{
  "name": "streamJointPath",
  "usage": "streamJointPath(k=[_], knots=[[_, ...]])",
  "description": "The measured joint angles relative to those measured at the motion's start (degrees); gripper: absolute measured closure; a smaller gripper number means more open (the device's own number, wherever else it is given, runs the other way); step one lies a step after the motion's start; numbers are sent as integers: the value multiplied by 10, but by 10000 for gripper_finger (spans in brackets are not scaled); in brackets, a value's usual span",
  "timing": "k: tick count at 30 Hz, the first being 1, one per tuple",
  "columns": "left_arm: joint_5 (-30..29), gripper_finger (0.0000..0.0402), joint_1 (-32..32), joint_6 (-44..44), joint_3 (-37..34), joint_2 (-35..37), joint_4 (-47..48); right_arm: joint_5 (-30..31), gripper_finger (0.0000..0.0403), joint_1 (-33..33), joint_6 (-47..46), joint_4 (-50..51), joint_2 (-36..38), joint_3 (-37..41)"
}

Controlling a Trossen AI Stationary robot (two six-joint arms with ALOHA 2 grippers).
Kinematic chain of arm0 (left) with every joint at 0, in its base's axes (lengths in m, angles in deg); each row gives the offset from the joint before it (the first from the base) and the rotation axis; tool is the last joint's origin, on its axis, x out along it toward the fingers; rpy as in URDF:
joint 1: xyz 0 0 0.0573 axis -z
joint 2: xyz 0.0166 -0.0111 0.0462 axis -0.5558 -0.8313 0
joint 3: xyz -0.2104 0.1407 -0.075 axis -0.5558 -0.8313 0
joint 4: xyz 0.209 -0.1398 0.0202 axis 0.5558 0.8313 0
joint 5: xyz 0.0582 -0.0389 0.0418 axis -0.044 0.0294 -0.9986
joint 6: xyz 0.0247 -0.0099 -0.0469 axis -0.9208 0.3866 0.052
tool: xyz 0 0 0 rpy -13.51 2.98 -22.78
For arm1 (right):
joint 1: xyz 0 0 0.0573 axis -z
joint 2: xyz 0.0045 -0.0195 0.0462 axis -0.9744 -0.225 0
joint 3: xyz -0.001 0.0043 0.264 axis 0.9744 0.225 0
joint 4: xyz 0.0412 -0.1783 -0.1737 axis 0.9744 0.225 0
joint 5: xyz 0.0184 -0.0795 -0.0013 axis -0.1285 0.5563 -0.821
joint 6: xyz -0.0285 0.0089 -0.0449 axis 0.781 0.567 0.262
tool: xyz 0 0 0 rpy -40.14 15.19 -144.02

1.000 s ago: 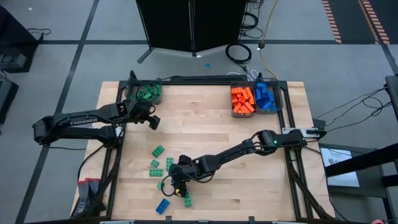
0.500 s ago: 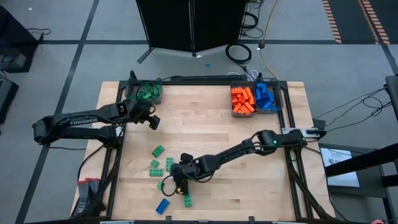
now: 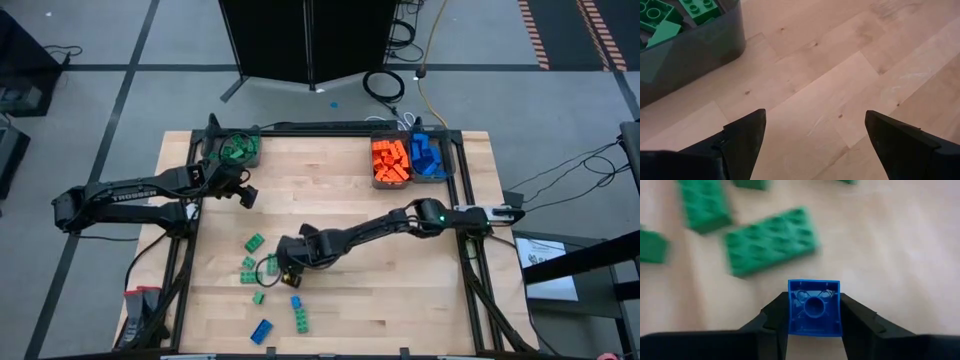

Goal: Sort blocks
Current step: Put the blue game piece into the right black bin

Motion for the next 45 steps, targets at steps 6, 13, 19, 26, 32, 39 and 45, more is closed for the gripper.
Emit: streamJointPath(k=[6,13,19,26,32,39,45], knots=[[0,59,0,-1,0,0,0,26,283,25,50,105,67,1],[-2,59,0,-11,0,0,0,54,283,79,137,270,154,0],[-2,59,0,-11,0,0,0,59,283,166,175,330,278,81],[2,59,0,-11,0,0,0,80,283,299,101,321,498,299],[3,59,0,-10,0,0,0,136,283,409,0,314,612,442],[10,59,0,-10,0,0,0,148,283,490,-44,291,616,520],[39,59,0,-10,0,0,0,144,215,526,-38,270,600,532]])
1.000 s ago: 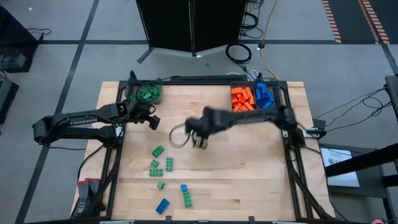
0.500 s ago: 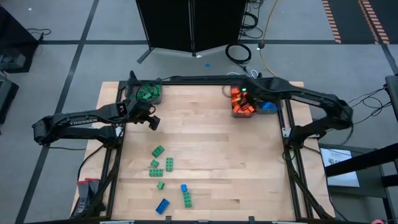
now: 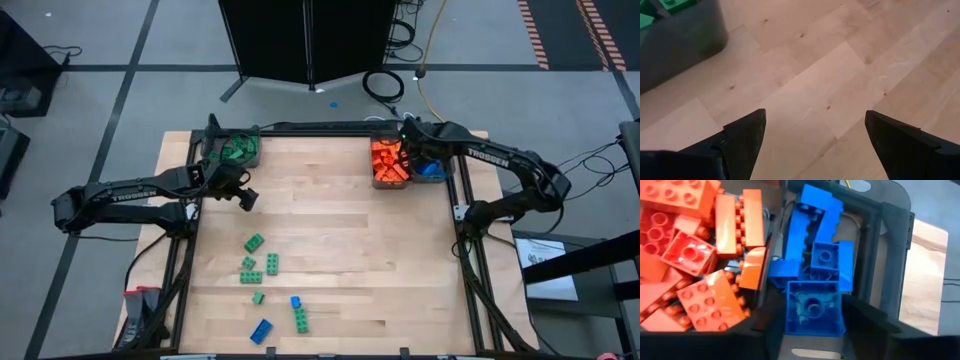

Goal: Sort blocks
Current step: Put the blue game piece into the right black bin

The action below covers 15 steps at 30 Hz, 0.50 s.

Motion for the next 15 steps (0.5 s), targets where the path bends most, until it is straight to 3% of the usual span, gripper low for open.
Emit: streamJointPath(k=[4,8,15], knots=[[1,59,0,0,0,0,0,-2,150,11,1,-2,-1,0],[1,59,0,0,0,0,0,-32,132,14,27,-9,2,-16],[-8,59,0,-1,0,0,0,-240,152,-78,124,-124,8,-100]])
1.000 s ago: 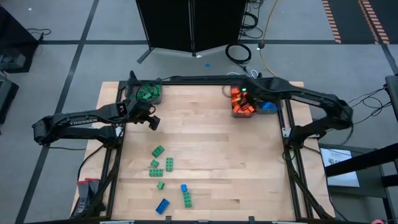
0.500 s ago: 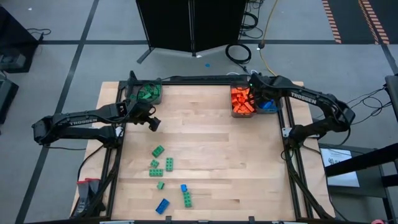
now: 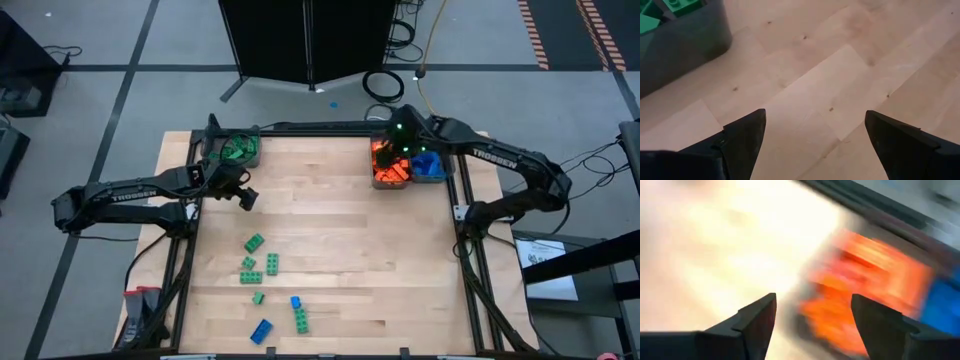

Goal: Sort blocks
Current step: Put the blue game piece into the right black bin

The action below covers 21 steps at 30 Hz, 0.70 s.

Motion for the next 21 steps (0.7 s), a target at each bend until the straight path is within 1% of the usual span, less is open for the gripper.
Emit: streamJointPath(k=[3,4,5,7,9,12,16,21], knots=[[-8,59,0,0,0,0,0,-112,159,-78,28,-119,0,-18],[-10,59,0,0,0,0,0,-133,160,-106,29,-165,0,-18],[-11,59,0,0,0,0,0,-139,162,-135,29,-208,-4,-18],[-11,59,0,0,0,0,0,-137,165,-191,41,-278,-14,-18],[-12,59,0,0,0,0,0,-130,165,-241,71,-324,-34,-18],[-13,59,0,0,0,0,0,-119,165,-304,94,-358,-76,-18],[-13,59,0,0,0,0,0,-117,165,-369,91,-390,-151,-18],[-13,59,0,0,0,0,0,-116,165,-427,86,-464,-242,-20]])
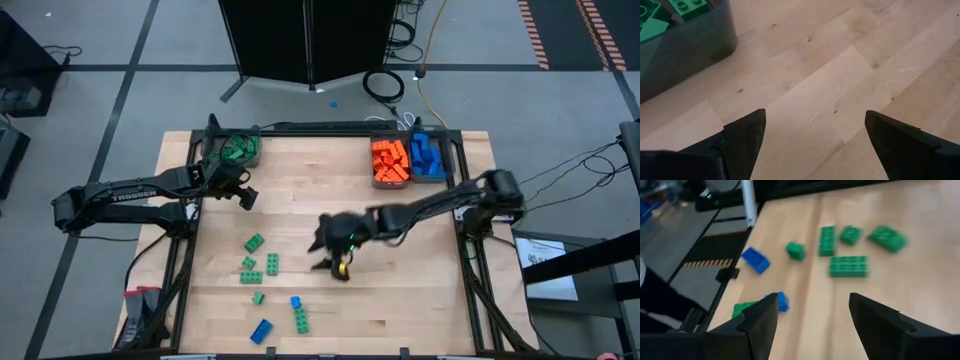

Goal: Sort blocks
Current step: Put the blue game piece into the right black bin

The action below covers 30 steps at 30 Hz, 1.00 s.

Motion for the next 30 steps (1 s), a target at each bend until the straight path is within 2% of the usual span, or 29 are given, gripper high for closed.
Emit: streamJointPath(k=[5,11,17,23,30], knots=[[0,59,0,0,0,0,0,0,165,-38,29,3,-86,-65],[0,59,0,0,0,0,0,0,163,-51,66,48,-171,-161],[0,59,0,0,0,0,0,-2,128,-63,69,84,-231,-225],[0,59,0,0,0,0,1,-1,88,-81,62,99,-256,-250],[0,59,0,0,0,0,0,23,81,-86,55,103,-257,-250]])
